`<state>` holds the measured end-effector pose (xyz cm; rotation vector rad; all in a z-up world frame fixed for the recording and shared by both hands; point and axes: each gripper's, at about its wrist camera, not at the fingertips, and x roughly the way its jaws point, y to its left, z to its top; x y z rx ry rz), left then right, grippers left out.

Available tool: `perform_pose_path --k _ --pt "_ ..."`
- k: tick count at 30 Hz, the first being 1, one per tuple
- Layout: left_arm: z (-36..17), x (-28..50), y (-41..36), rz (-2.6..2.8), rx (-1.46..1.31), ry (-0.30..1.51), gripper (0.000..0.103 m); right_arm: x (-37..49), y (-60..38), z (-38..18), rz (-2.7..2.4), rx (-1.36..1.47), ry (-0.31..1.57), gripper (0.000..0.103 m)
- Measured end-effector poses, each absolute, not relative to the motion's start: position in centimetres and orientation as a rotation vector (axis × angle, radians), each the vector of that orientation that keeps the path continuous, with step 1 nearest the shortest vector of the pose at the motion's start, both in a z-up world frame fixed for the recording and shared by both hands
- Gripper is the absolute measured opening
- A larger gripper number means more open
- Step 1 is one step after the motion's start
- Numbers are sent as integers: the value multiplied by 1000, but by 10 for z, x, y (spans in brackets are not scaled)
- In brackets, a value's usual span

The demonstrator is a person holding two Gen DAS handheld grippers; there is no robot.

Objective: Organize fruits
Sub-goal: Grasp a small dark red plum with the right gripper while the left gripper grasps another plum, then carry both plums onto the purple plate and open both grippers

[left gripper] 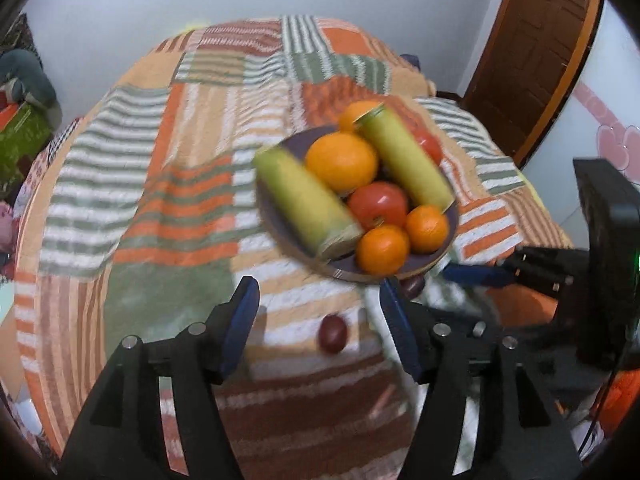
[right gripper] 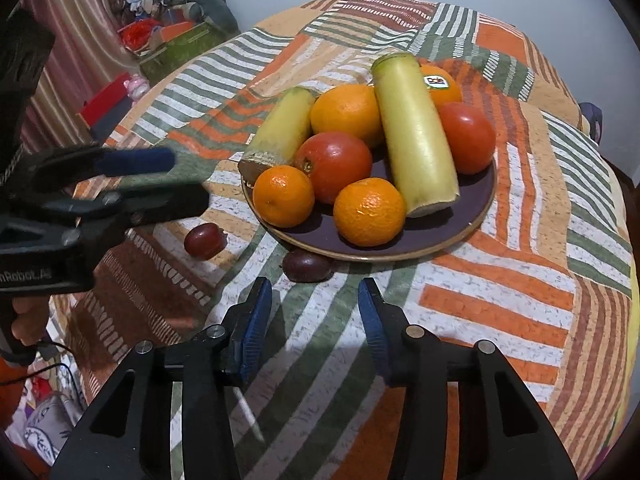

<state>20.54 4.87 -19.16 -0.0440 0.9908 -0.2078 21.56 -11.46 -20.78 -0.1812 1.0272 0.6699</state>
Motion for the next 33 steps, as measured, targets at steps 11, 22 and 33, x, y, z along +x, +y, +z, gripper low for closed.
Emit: perform_pose_path --k 11,22,33 --pt "-220 193 49 -218 -29 1065 59 218 -99 -213 654 -226 1021 27" --pt "-228 203 34 -249 -21 1079 19 208 -107 -203 676 -218 999 25" --pt "-213 200 36 -241 -24 1047 19 209 -134 -185 633 -151 957 25"
